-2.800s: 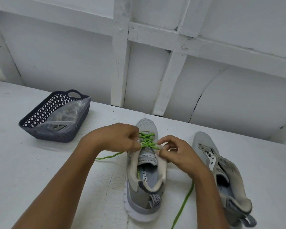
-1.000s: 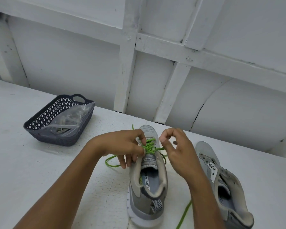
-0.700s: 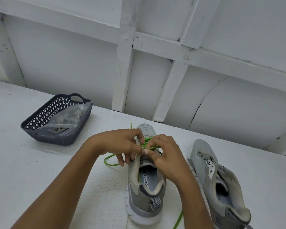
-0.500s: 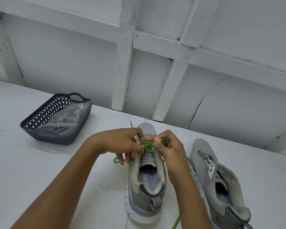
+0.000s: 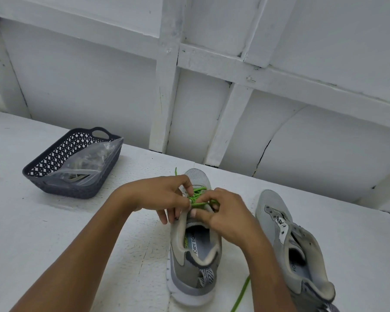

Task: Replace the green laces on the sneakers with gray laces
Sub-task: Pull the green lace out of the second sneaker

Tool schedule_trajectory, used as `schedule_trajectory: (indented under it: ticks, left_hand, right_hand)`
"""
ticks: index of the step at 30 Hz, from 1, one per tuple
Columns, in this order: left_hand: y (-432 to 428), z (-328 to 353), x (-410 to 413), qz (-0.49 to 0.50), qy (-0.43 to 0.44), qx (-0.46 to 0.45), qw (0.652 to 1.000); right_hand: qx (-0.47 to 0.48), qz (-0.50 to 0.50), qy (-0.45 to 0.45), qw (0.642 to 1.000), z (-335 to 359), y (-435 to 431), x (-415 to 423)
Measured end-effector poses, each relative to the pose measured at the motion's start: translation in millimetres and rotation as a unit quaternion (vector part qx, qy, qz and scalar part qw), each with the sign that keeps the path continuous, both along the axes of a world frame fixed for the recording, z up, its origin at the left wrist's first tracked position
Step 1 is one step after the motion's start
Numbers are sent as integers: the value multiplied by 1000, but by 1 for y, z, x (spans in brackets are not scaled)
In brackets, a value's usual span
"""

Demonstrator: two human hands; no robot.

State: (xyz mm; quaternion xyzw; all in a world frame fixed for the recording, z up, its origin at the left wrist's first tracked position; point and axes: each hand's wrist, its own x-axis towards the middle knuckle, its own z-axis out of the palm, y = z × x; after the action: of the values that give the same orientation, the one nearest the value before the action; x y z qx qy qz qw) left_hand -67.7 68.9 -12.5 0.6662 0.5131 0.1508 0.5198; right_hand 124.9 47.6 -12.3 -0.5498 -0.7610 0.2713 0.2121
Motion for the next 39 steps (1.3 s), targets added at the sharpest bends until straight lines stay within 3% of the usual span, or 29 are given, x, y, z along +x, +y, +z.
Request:
schedule_trajectory:
  ticks: [1, 3, 7, 9, 12, 14, 19, 23, 26, 33, 39]
  left_hand:
    - [0, 0, 1, -1, 2, 1, 1000]
    - [0, 0, 1, 0, 0, 2, 1000]
    - [1, -1, -2, -2, -2, 4, 1000]
    - [1, -1, -3, -7, -2, 3, 1000]
    - [1, -2, -4, -8, -2, 1, 1000]
    - [2, -2, -3, -6, -3, 2, 1000]
    - [1, -1, -2, -3, 0, 3, 1000]
    - [0, 0, 0, -3, 9, 5, 1000]
    - [0, 1, 0, -6, 12, 7, 1000]
    - [0, 0, 1, -7, 15, 15, 1000]
    - [-1, 1, 3, -10, 22, 23, 999]
  right_hand:
    - [20, 1, -34, 999, 0, 0, -2]
    - [53, -7, -17, 998, -1, 1, -3]
    - [25, -35, 160, 986, -4, 2, 1]
    - [-6, -46, 287, 957, 1, 3, 2]
    - [-70, -77, 478, 872, 13, 7, 5]
    - [-98, -106, 517, 844, 14, 7, 6]
    - [-9, -156, 323, 934, 8, 6, 24]
    - [-6, -44, 135, 990, 15, -1, 31]
    - [-23, -21, 50, 998, 13, -7, 23]
    - [63, 20, -67, 996, 7, -3, 19]
    - [81, 34, -64, 994, -2, -2, 13]
